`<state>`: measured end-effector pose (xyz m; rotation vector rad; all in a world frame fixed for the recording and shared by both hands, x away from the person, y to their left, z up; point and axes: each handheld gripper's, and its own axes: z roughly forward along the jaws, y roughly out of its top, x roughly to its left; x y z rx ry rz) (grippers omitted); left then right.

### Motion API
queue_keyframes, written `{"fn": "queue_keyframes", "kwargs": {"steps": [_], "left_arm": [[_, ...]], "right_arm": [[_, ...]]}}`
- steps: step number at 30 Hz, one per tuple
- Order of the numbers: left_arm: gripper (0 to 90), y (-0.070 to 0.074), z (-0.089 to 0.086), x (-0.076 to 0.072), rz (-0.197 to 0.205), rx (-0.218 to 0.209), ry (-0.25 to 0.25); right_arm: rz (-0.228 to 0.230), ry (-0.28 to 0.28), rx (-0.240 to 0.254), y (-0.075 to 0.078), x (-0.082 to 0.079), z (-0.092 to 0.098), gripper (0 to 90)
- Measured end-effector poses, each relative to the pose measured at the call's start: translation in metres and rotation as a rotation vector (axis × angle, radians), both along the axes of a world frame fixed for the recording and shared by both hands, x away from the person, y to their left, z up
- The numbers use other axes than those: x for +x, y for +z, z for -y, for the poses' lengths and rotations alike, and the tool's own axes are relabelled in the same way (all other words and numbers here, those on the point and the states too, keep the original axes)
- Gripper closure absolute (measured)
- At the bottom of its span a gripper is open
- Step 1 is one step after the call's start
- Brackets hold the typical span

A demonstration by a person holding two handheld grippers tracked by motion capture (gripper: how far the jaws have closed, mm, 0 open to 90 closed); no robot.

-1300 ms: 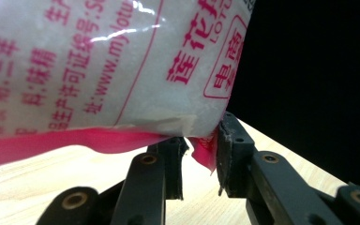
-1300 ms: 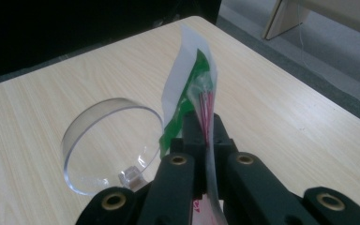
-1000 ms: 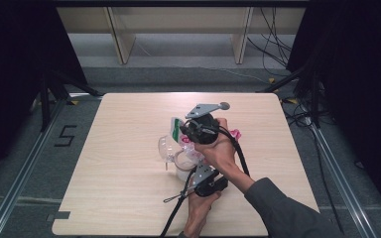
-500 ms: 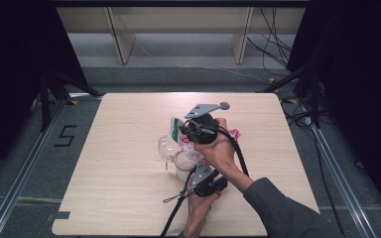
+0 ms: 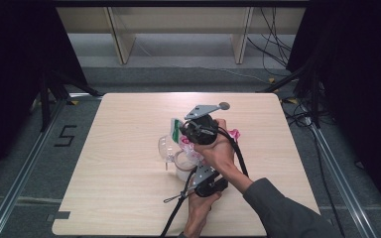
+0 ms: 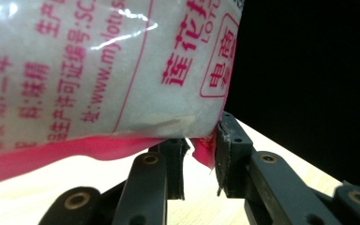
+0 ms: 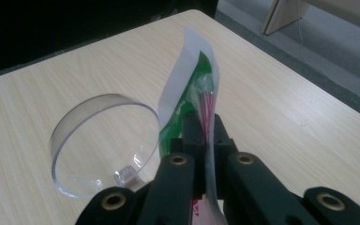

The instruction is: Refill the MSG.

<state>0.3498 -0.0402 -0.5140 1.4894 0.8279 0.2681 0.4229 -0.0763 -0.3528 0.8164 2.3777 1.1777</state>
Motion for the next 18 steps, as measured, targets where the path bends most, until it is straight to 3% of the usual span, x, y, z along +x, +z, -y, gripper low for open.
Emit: {"fn": "queue_keyframes", "kwargs": {"steps": [2,4,6,9,13,14,18], "left_arm": [[74.4,-0.0007,-0.0005,0.0017,0.008,-0.018,-0.013],[74.5,0.0,-0.0016,0.0007,0.001,-0.001,-0.001],[74.5,-0.0003,-0.0011,0.0011,0.005,-0.013,-0.008],[74.5,-0.0002,-0.001,0.0011,0.006,-0.015,-0.008],[74.5,0.0,-0.0009,0.0011,0.007,-0.018,-0.009],[74.5,0.0009,-0.0013,-0.0001,-0.001,0.001,0.001],[74.5,0.0008,-0.0006,0.0,-0.004,-0.008,-0.003]], "right_arm": [[0.002,0.0,0.005,0.0004,0.0001,0.0,90.0],[-0.013,-0.001,0.013,0.0022,0.0001,0.0012,90.0],[-0.015,0.002,0.009,0.0027,0.0,0.0011,90.0],[0.014,0.007,0.008,0.0019,0.0023,0.0014,90.0],[0.017,0.006,0.007,0.0018,0.002,0.0011,90.0],[-0.011,-0.002,0.002,0.003,0.0003,0.0013,90.0],[-0.009,0.002,-0.007,0.0013,-0.0003,-0.0009,90.0]]}}
